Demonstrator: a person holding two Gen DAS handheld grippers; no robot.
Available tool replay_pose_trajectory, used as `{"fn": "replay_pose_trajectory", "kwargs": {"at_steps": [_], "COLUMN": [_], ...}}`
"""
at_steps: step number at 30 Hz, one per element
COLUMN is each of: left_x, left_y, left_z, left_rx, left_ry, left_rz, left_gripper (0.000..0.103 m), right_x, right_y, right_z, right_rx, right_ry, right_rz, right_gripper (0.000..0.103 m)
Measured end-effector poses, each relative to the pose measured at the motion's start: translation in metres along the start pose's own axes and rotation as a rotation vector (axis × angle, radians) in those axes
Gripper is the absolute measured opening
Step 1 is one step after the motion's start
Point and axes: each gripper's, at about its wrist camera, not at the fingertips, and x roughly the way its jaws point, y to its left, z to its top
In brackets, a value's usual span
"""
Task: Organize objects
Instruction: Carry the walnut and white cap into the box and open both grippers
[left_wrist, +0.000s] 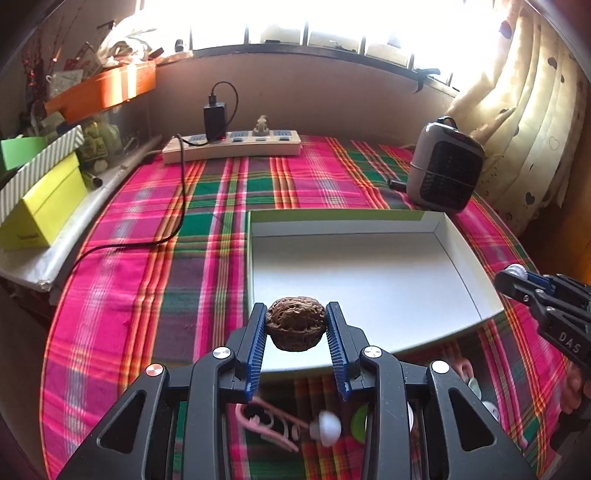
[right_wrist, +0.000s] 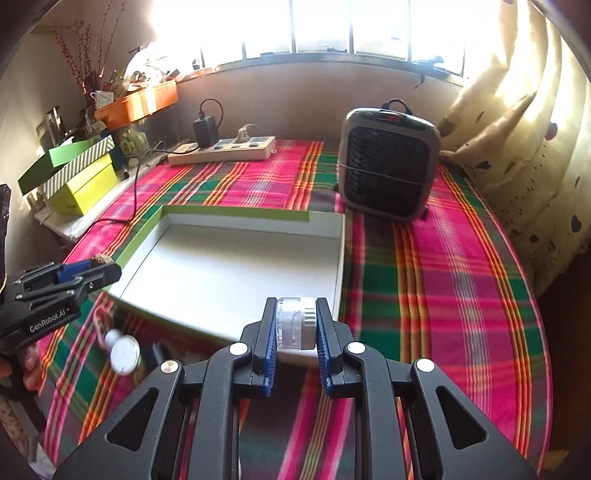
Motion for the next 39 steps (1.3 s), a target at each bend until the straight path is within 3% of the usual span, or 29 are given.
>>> {"fn": "replay_pose_trajectory", "kwargs": {"at_steps": [16,39], "left_x": [0.059,0.087], "left_y": [-0.003,-0.021], "left_z": [0.033,0.036], "left_rx": [0.059,0.129], "left_ry": [0.037,0.075], "left_rz": [0.043,0.077], "left_gripper": [0.030,0.030], "right_x": [0.080,0.110], "right_y": [-0.002,0.002], "right_z": [0.044,0.045], "right_rx": [-0.031,-0.073], "right_ry": [0.090,0.135], "right_rz": [-0.055,-0.083], "right_gripper": [0.020,0.020]}}
